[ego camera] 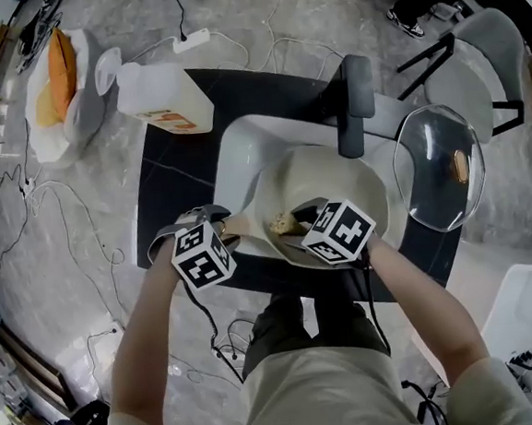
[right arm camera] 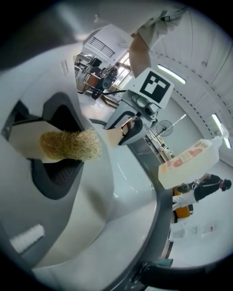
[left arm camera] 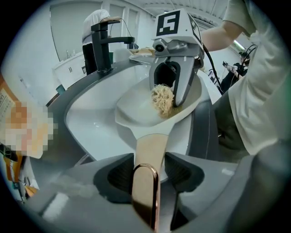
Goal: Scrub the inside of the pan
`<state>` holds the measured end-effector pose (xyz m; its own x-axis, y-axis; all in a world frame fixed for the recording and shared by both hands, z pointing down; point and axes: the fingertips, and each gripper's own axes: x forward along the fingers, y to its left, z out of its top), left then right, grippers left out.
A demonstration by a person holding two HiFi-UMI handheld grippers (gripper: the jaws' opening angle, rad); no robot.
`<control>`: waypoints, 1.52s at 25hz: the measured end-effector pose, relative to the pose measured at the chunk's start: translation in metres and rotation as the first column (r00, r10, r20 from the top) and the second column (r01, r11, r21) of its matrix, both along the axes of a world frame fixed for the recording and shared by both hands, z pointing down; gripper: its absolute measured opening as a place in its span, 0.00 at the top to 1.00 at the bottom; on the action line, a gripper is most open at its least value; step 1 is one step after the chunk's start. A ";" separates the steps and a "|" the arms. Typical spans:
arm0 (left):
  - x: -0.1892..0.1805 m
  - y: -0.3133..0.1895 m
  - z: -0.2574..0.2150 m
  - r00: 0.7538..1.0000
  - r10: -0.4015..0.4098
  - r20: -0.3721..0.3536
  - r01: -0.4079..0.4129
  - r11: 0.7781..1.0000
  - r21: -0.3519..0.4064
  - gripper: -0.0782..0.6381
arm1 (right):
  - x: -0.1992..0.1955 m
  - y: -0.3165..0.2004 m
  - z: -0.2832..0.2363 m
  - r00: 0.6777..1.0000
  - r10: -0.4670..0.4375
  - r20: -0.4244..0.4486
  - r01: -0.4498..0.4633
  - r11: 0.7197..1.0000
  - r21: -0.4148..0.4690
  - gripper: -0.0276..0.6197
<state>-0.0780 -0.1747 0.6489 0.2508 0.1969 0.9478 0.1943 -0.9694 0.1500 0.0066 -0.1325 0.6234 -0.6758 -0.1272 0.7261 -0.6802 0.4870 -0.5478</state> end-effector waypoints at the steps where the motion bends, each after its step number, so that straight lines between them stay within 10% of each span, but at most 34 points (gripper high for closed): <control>1: 0.000 0.000 0.000 1.000 0.004 -0.001 -0.004 1.000 0.000 0.59 | -0.003 0.002 0.004 0.999 -0.038 -0.013 0.038 0.999 -0.002 0.67; 11: 0.000 0.000 -0.001 0.999 0.007 -0.049 -0.007 1.000 -0.015 0.60 | -0.017 -0.042 0.034 0.995 -0.055 -0.087 0.063 0.993 0.095 0.68; 23: 0.001 -0.001 -0.004 0.998 -0.002 -0.067 0.000 1.000 -0.022 0.60 | 0.047 -0.094 0.094 0.917 0.071 -0.392 0.011 0.979 0.202 0.69; 38: 0.001 -0.002 -0.001 0.998 -0.009 -0.060 0.008 1.000 -0.020 0.60 | 0.172 -0.029 0.116 0.661 -0.188 -0.727 0.149 0.982 -0.118 0.69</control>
